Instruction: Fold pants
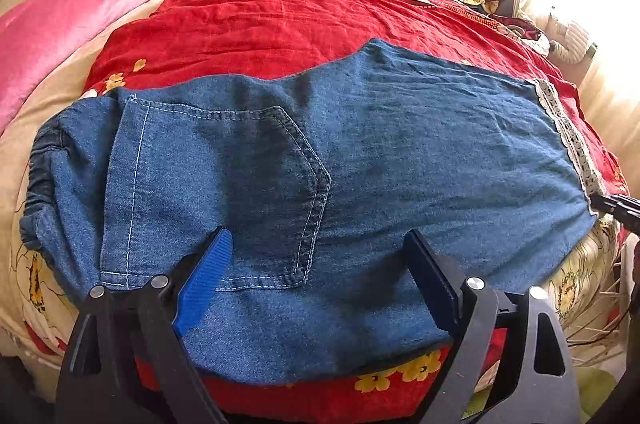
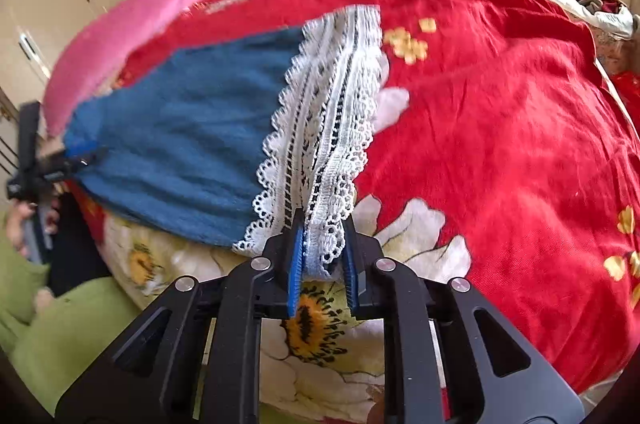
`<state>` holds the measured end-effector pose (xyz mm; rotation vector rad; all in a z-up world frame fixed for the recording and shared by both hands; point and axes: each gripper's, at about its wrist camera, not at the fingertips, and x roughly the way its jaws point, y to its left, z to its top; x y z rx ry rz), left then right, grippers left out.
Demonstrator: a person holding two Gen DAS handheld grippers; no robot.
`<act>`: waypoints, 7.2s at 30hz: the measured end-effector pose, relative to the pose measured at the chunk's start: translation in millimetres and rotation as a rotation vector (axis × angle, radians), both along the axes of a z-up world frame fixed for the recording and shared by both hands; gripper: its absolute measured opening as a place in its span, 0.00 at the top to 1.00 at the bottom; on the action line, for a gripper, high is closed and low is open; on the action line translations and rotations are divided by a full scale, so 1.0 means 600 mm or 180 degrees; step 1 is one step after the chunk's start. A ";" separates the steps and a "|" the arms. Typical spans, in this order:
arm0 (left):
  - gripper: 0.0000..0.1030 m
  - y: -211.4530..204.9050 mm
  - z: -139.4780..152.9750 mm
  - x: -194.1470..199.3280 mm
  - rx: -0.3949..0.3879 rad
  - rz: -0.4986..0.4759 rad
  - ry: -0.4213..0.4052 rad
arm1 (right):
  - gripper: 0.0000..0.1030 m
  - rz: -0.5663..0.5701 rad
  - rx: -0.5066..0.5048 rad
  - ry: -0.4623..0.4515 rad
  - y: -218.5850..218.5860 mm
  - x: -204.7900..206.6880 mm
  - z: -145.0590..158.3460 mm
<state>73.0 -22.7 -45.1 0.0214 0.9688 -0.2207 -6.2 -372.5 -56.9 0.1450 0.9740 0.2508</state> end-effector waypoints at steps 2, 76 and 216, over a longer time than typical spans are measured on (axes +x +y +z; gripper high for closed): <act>0.16 -0.001 0.000 0.000 0.0003 -0.0002 -0.0006 | 0.89 -0.0056 0.0019 0.0012 -0.004 0.004 -0.005; 0.04 -0.362 0.081 0.205 0.0247 -0.1432 -0.0271 | 0.16 -0.0437 0.0052 -0.0392 0.004 0.008 0.046; 0.04 0.048 0.098 -0.073 -0.0702 0.0177 -0.0173 | 0.19 0.0763 -0.0229 -0.0969 0.239 0.027 0.130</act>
